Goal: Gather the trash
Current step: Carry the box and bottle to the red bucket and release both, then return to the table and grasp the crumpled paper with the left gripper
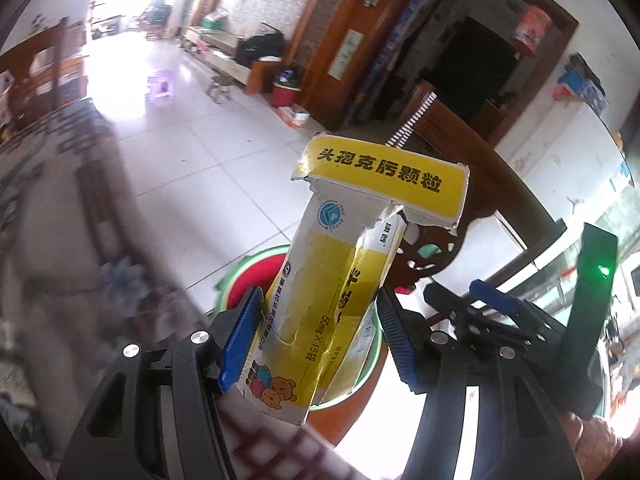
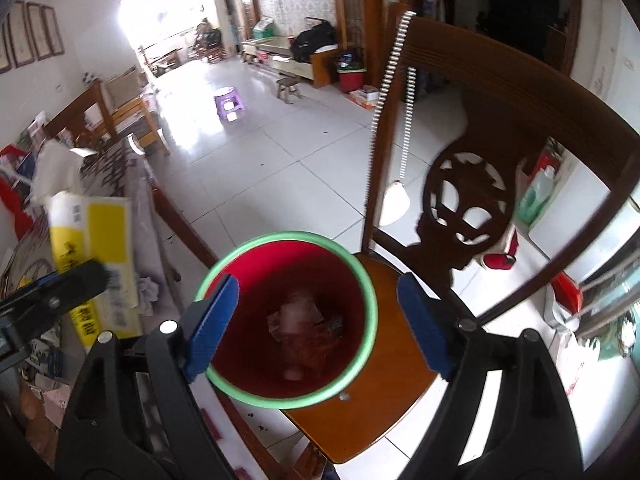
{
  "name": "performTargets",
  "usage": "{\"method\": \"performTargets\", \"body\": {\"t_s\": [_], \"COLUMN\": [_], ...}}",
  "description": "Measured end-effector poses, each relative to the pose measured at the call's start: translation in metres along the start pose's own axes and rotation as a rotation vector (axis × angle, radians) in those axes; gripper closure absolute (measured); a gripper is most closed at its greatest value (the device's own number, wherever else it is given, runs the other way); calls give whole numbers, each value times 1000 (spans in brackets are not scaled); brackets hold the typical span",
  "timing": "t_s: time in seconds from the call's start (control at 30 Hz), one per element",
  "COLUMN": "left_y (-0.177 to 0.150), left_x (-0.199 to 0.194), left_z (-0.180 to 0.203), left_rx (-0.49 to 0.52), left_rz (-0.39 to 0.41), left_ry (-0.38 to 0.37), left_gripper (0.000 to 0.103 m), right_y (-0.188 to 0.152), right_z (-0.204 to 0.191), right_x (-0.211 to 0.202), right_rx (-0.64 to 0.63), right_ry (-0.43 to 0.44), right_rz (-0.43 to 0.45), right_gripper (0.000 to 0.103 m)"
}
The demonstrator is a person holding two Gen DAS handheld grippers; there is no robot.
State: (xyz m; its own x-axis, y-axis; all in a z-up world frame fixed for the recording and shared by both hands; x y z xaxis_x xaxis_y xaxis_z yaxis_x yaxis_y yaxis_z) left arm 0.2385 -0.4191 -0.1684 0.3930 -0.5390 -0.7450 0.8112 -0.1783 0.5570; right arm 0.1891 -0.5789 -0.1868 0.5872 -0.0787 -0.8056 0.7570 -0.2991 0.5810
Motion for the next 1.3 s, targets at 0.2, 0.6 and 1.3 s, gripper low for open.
{"method": "performTargets", "body": {"t_s": [0.2, 0.6, 1.3], "left_y": [9, -15, -135], "left_x": [21, -21, -205], "left_z": [18, -1, -232], "left_rx": [35, 4, -384], "left_rz": [-10, 49, 182], "left_ry": [-12, 82, 431], "left_gripper": [38, 32, 32], "right_y": [-5, -6, -54], "right_z": [22, -6, -181], "right_x": [-11, -24, -41], "right_rx": [52, 9, -262], "right_ry": [-21, 27, 183], "right_rz": [8, 33, -10], "right_gripper": [23, 21, 18]}}
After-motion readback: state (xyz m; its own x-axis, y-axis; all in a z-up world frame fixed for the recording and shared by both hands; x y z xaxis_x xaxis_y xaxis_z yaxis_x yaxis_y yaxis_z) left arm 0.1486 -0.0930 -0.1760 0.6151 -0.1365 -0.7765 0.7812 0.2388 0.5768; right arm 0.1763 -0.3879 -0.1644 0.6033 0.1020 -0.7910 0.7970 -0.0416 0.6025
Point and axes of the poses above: each gripper's, at about its wrist camera, not at the fingertips, and x roughly the way its jaws point, z to its right, y to its top, the point moved 8 cm from there along x, roughly the way its jaws point, and after that the axes turned 3 degrees about -z, right-handed, at the moved point
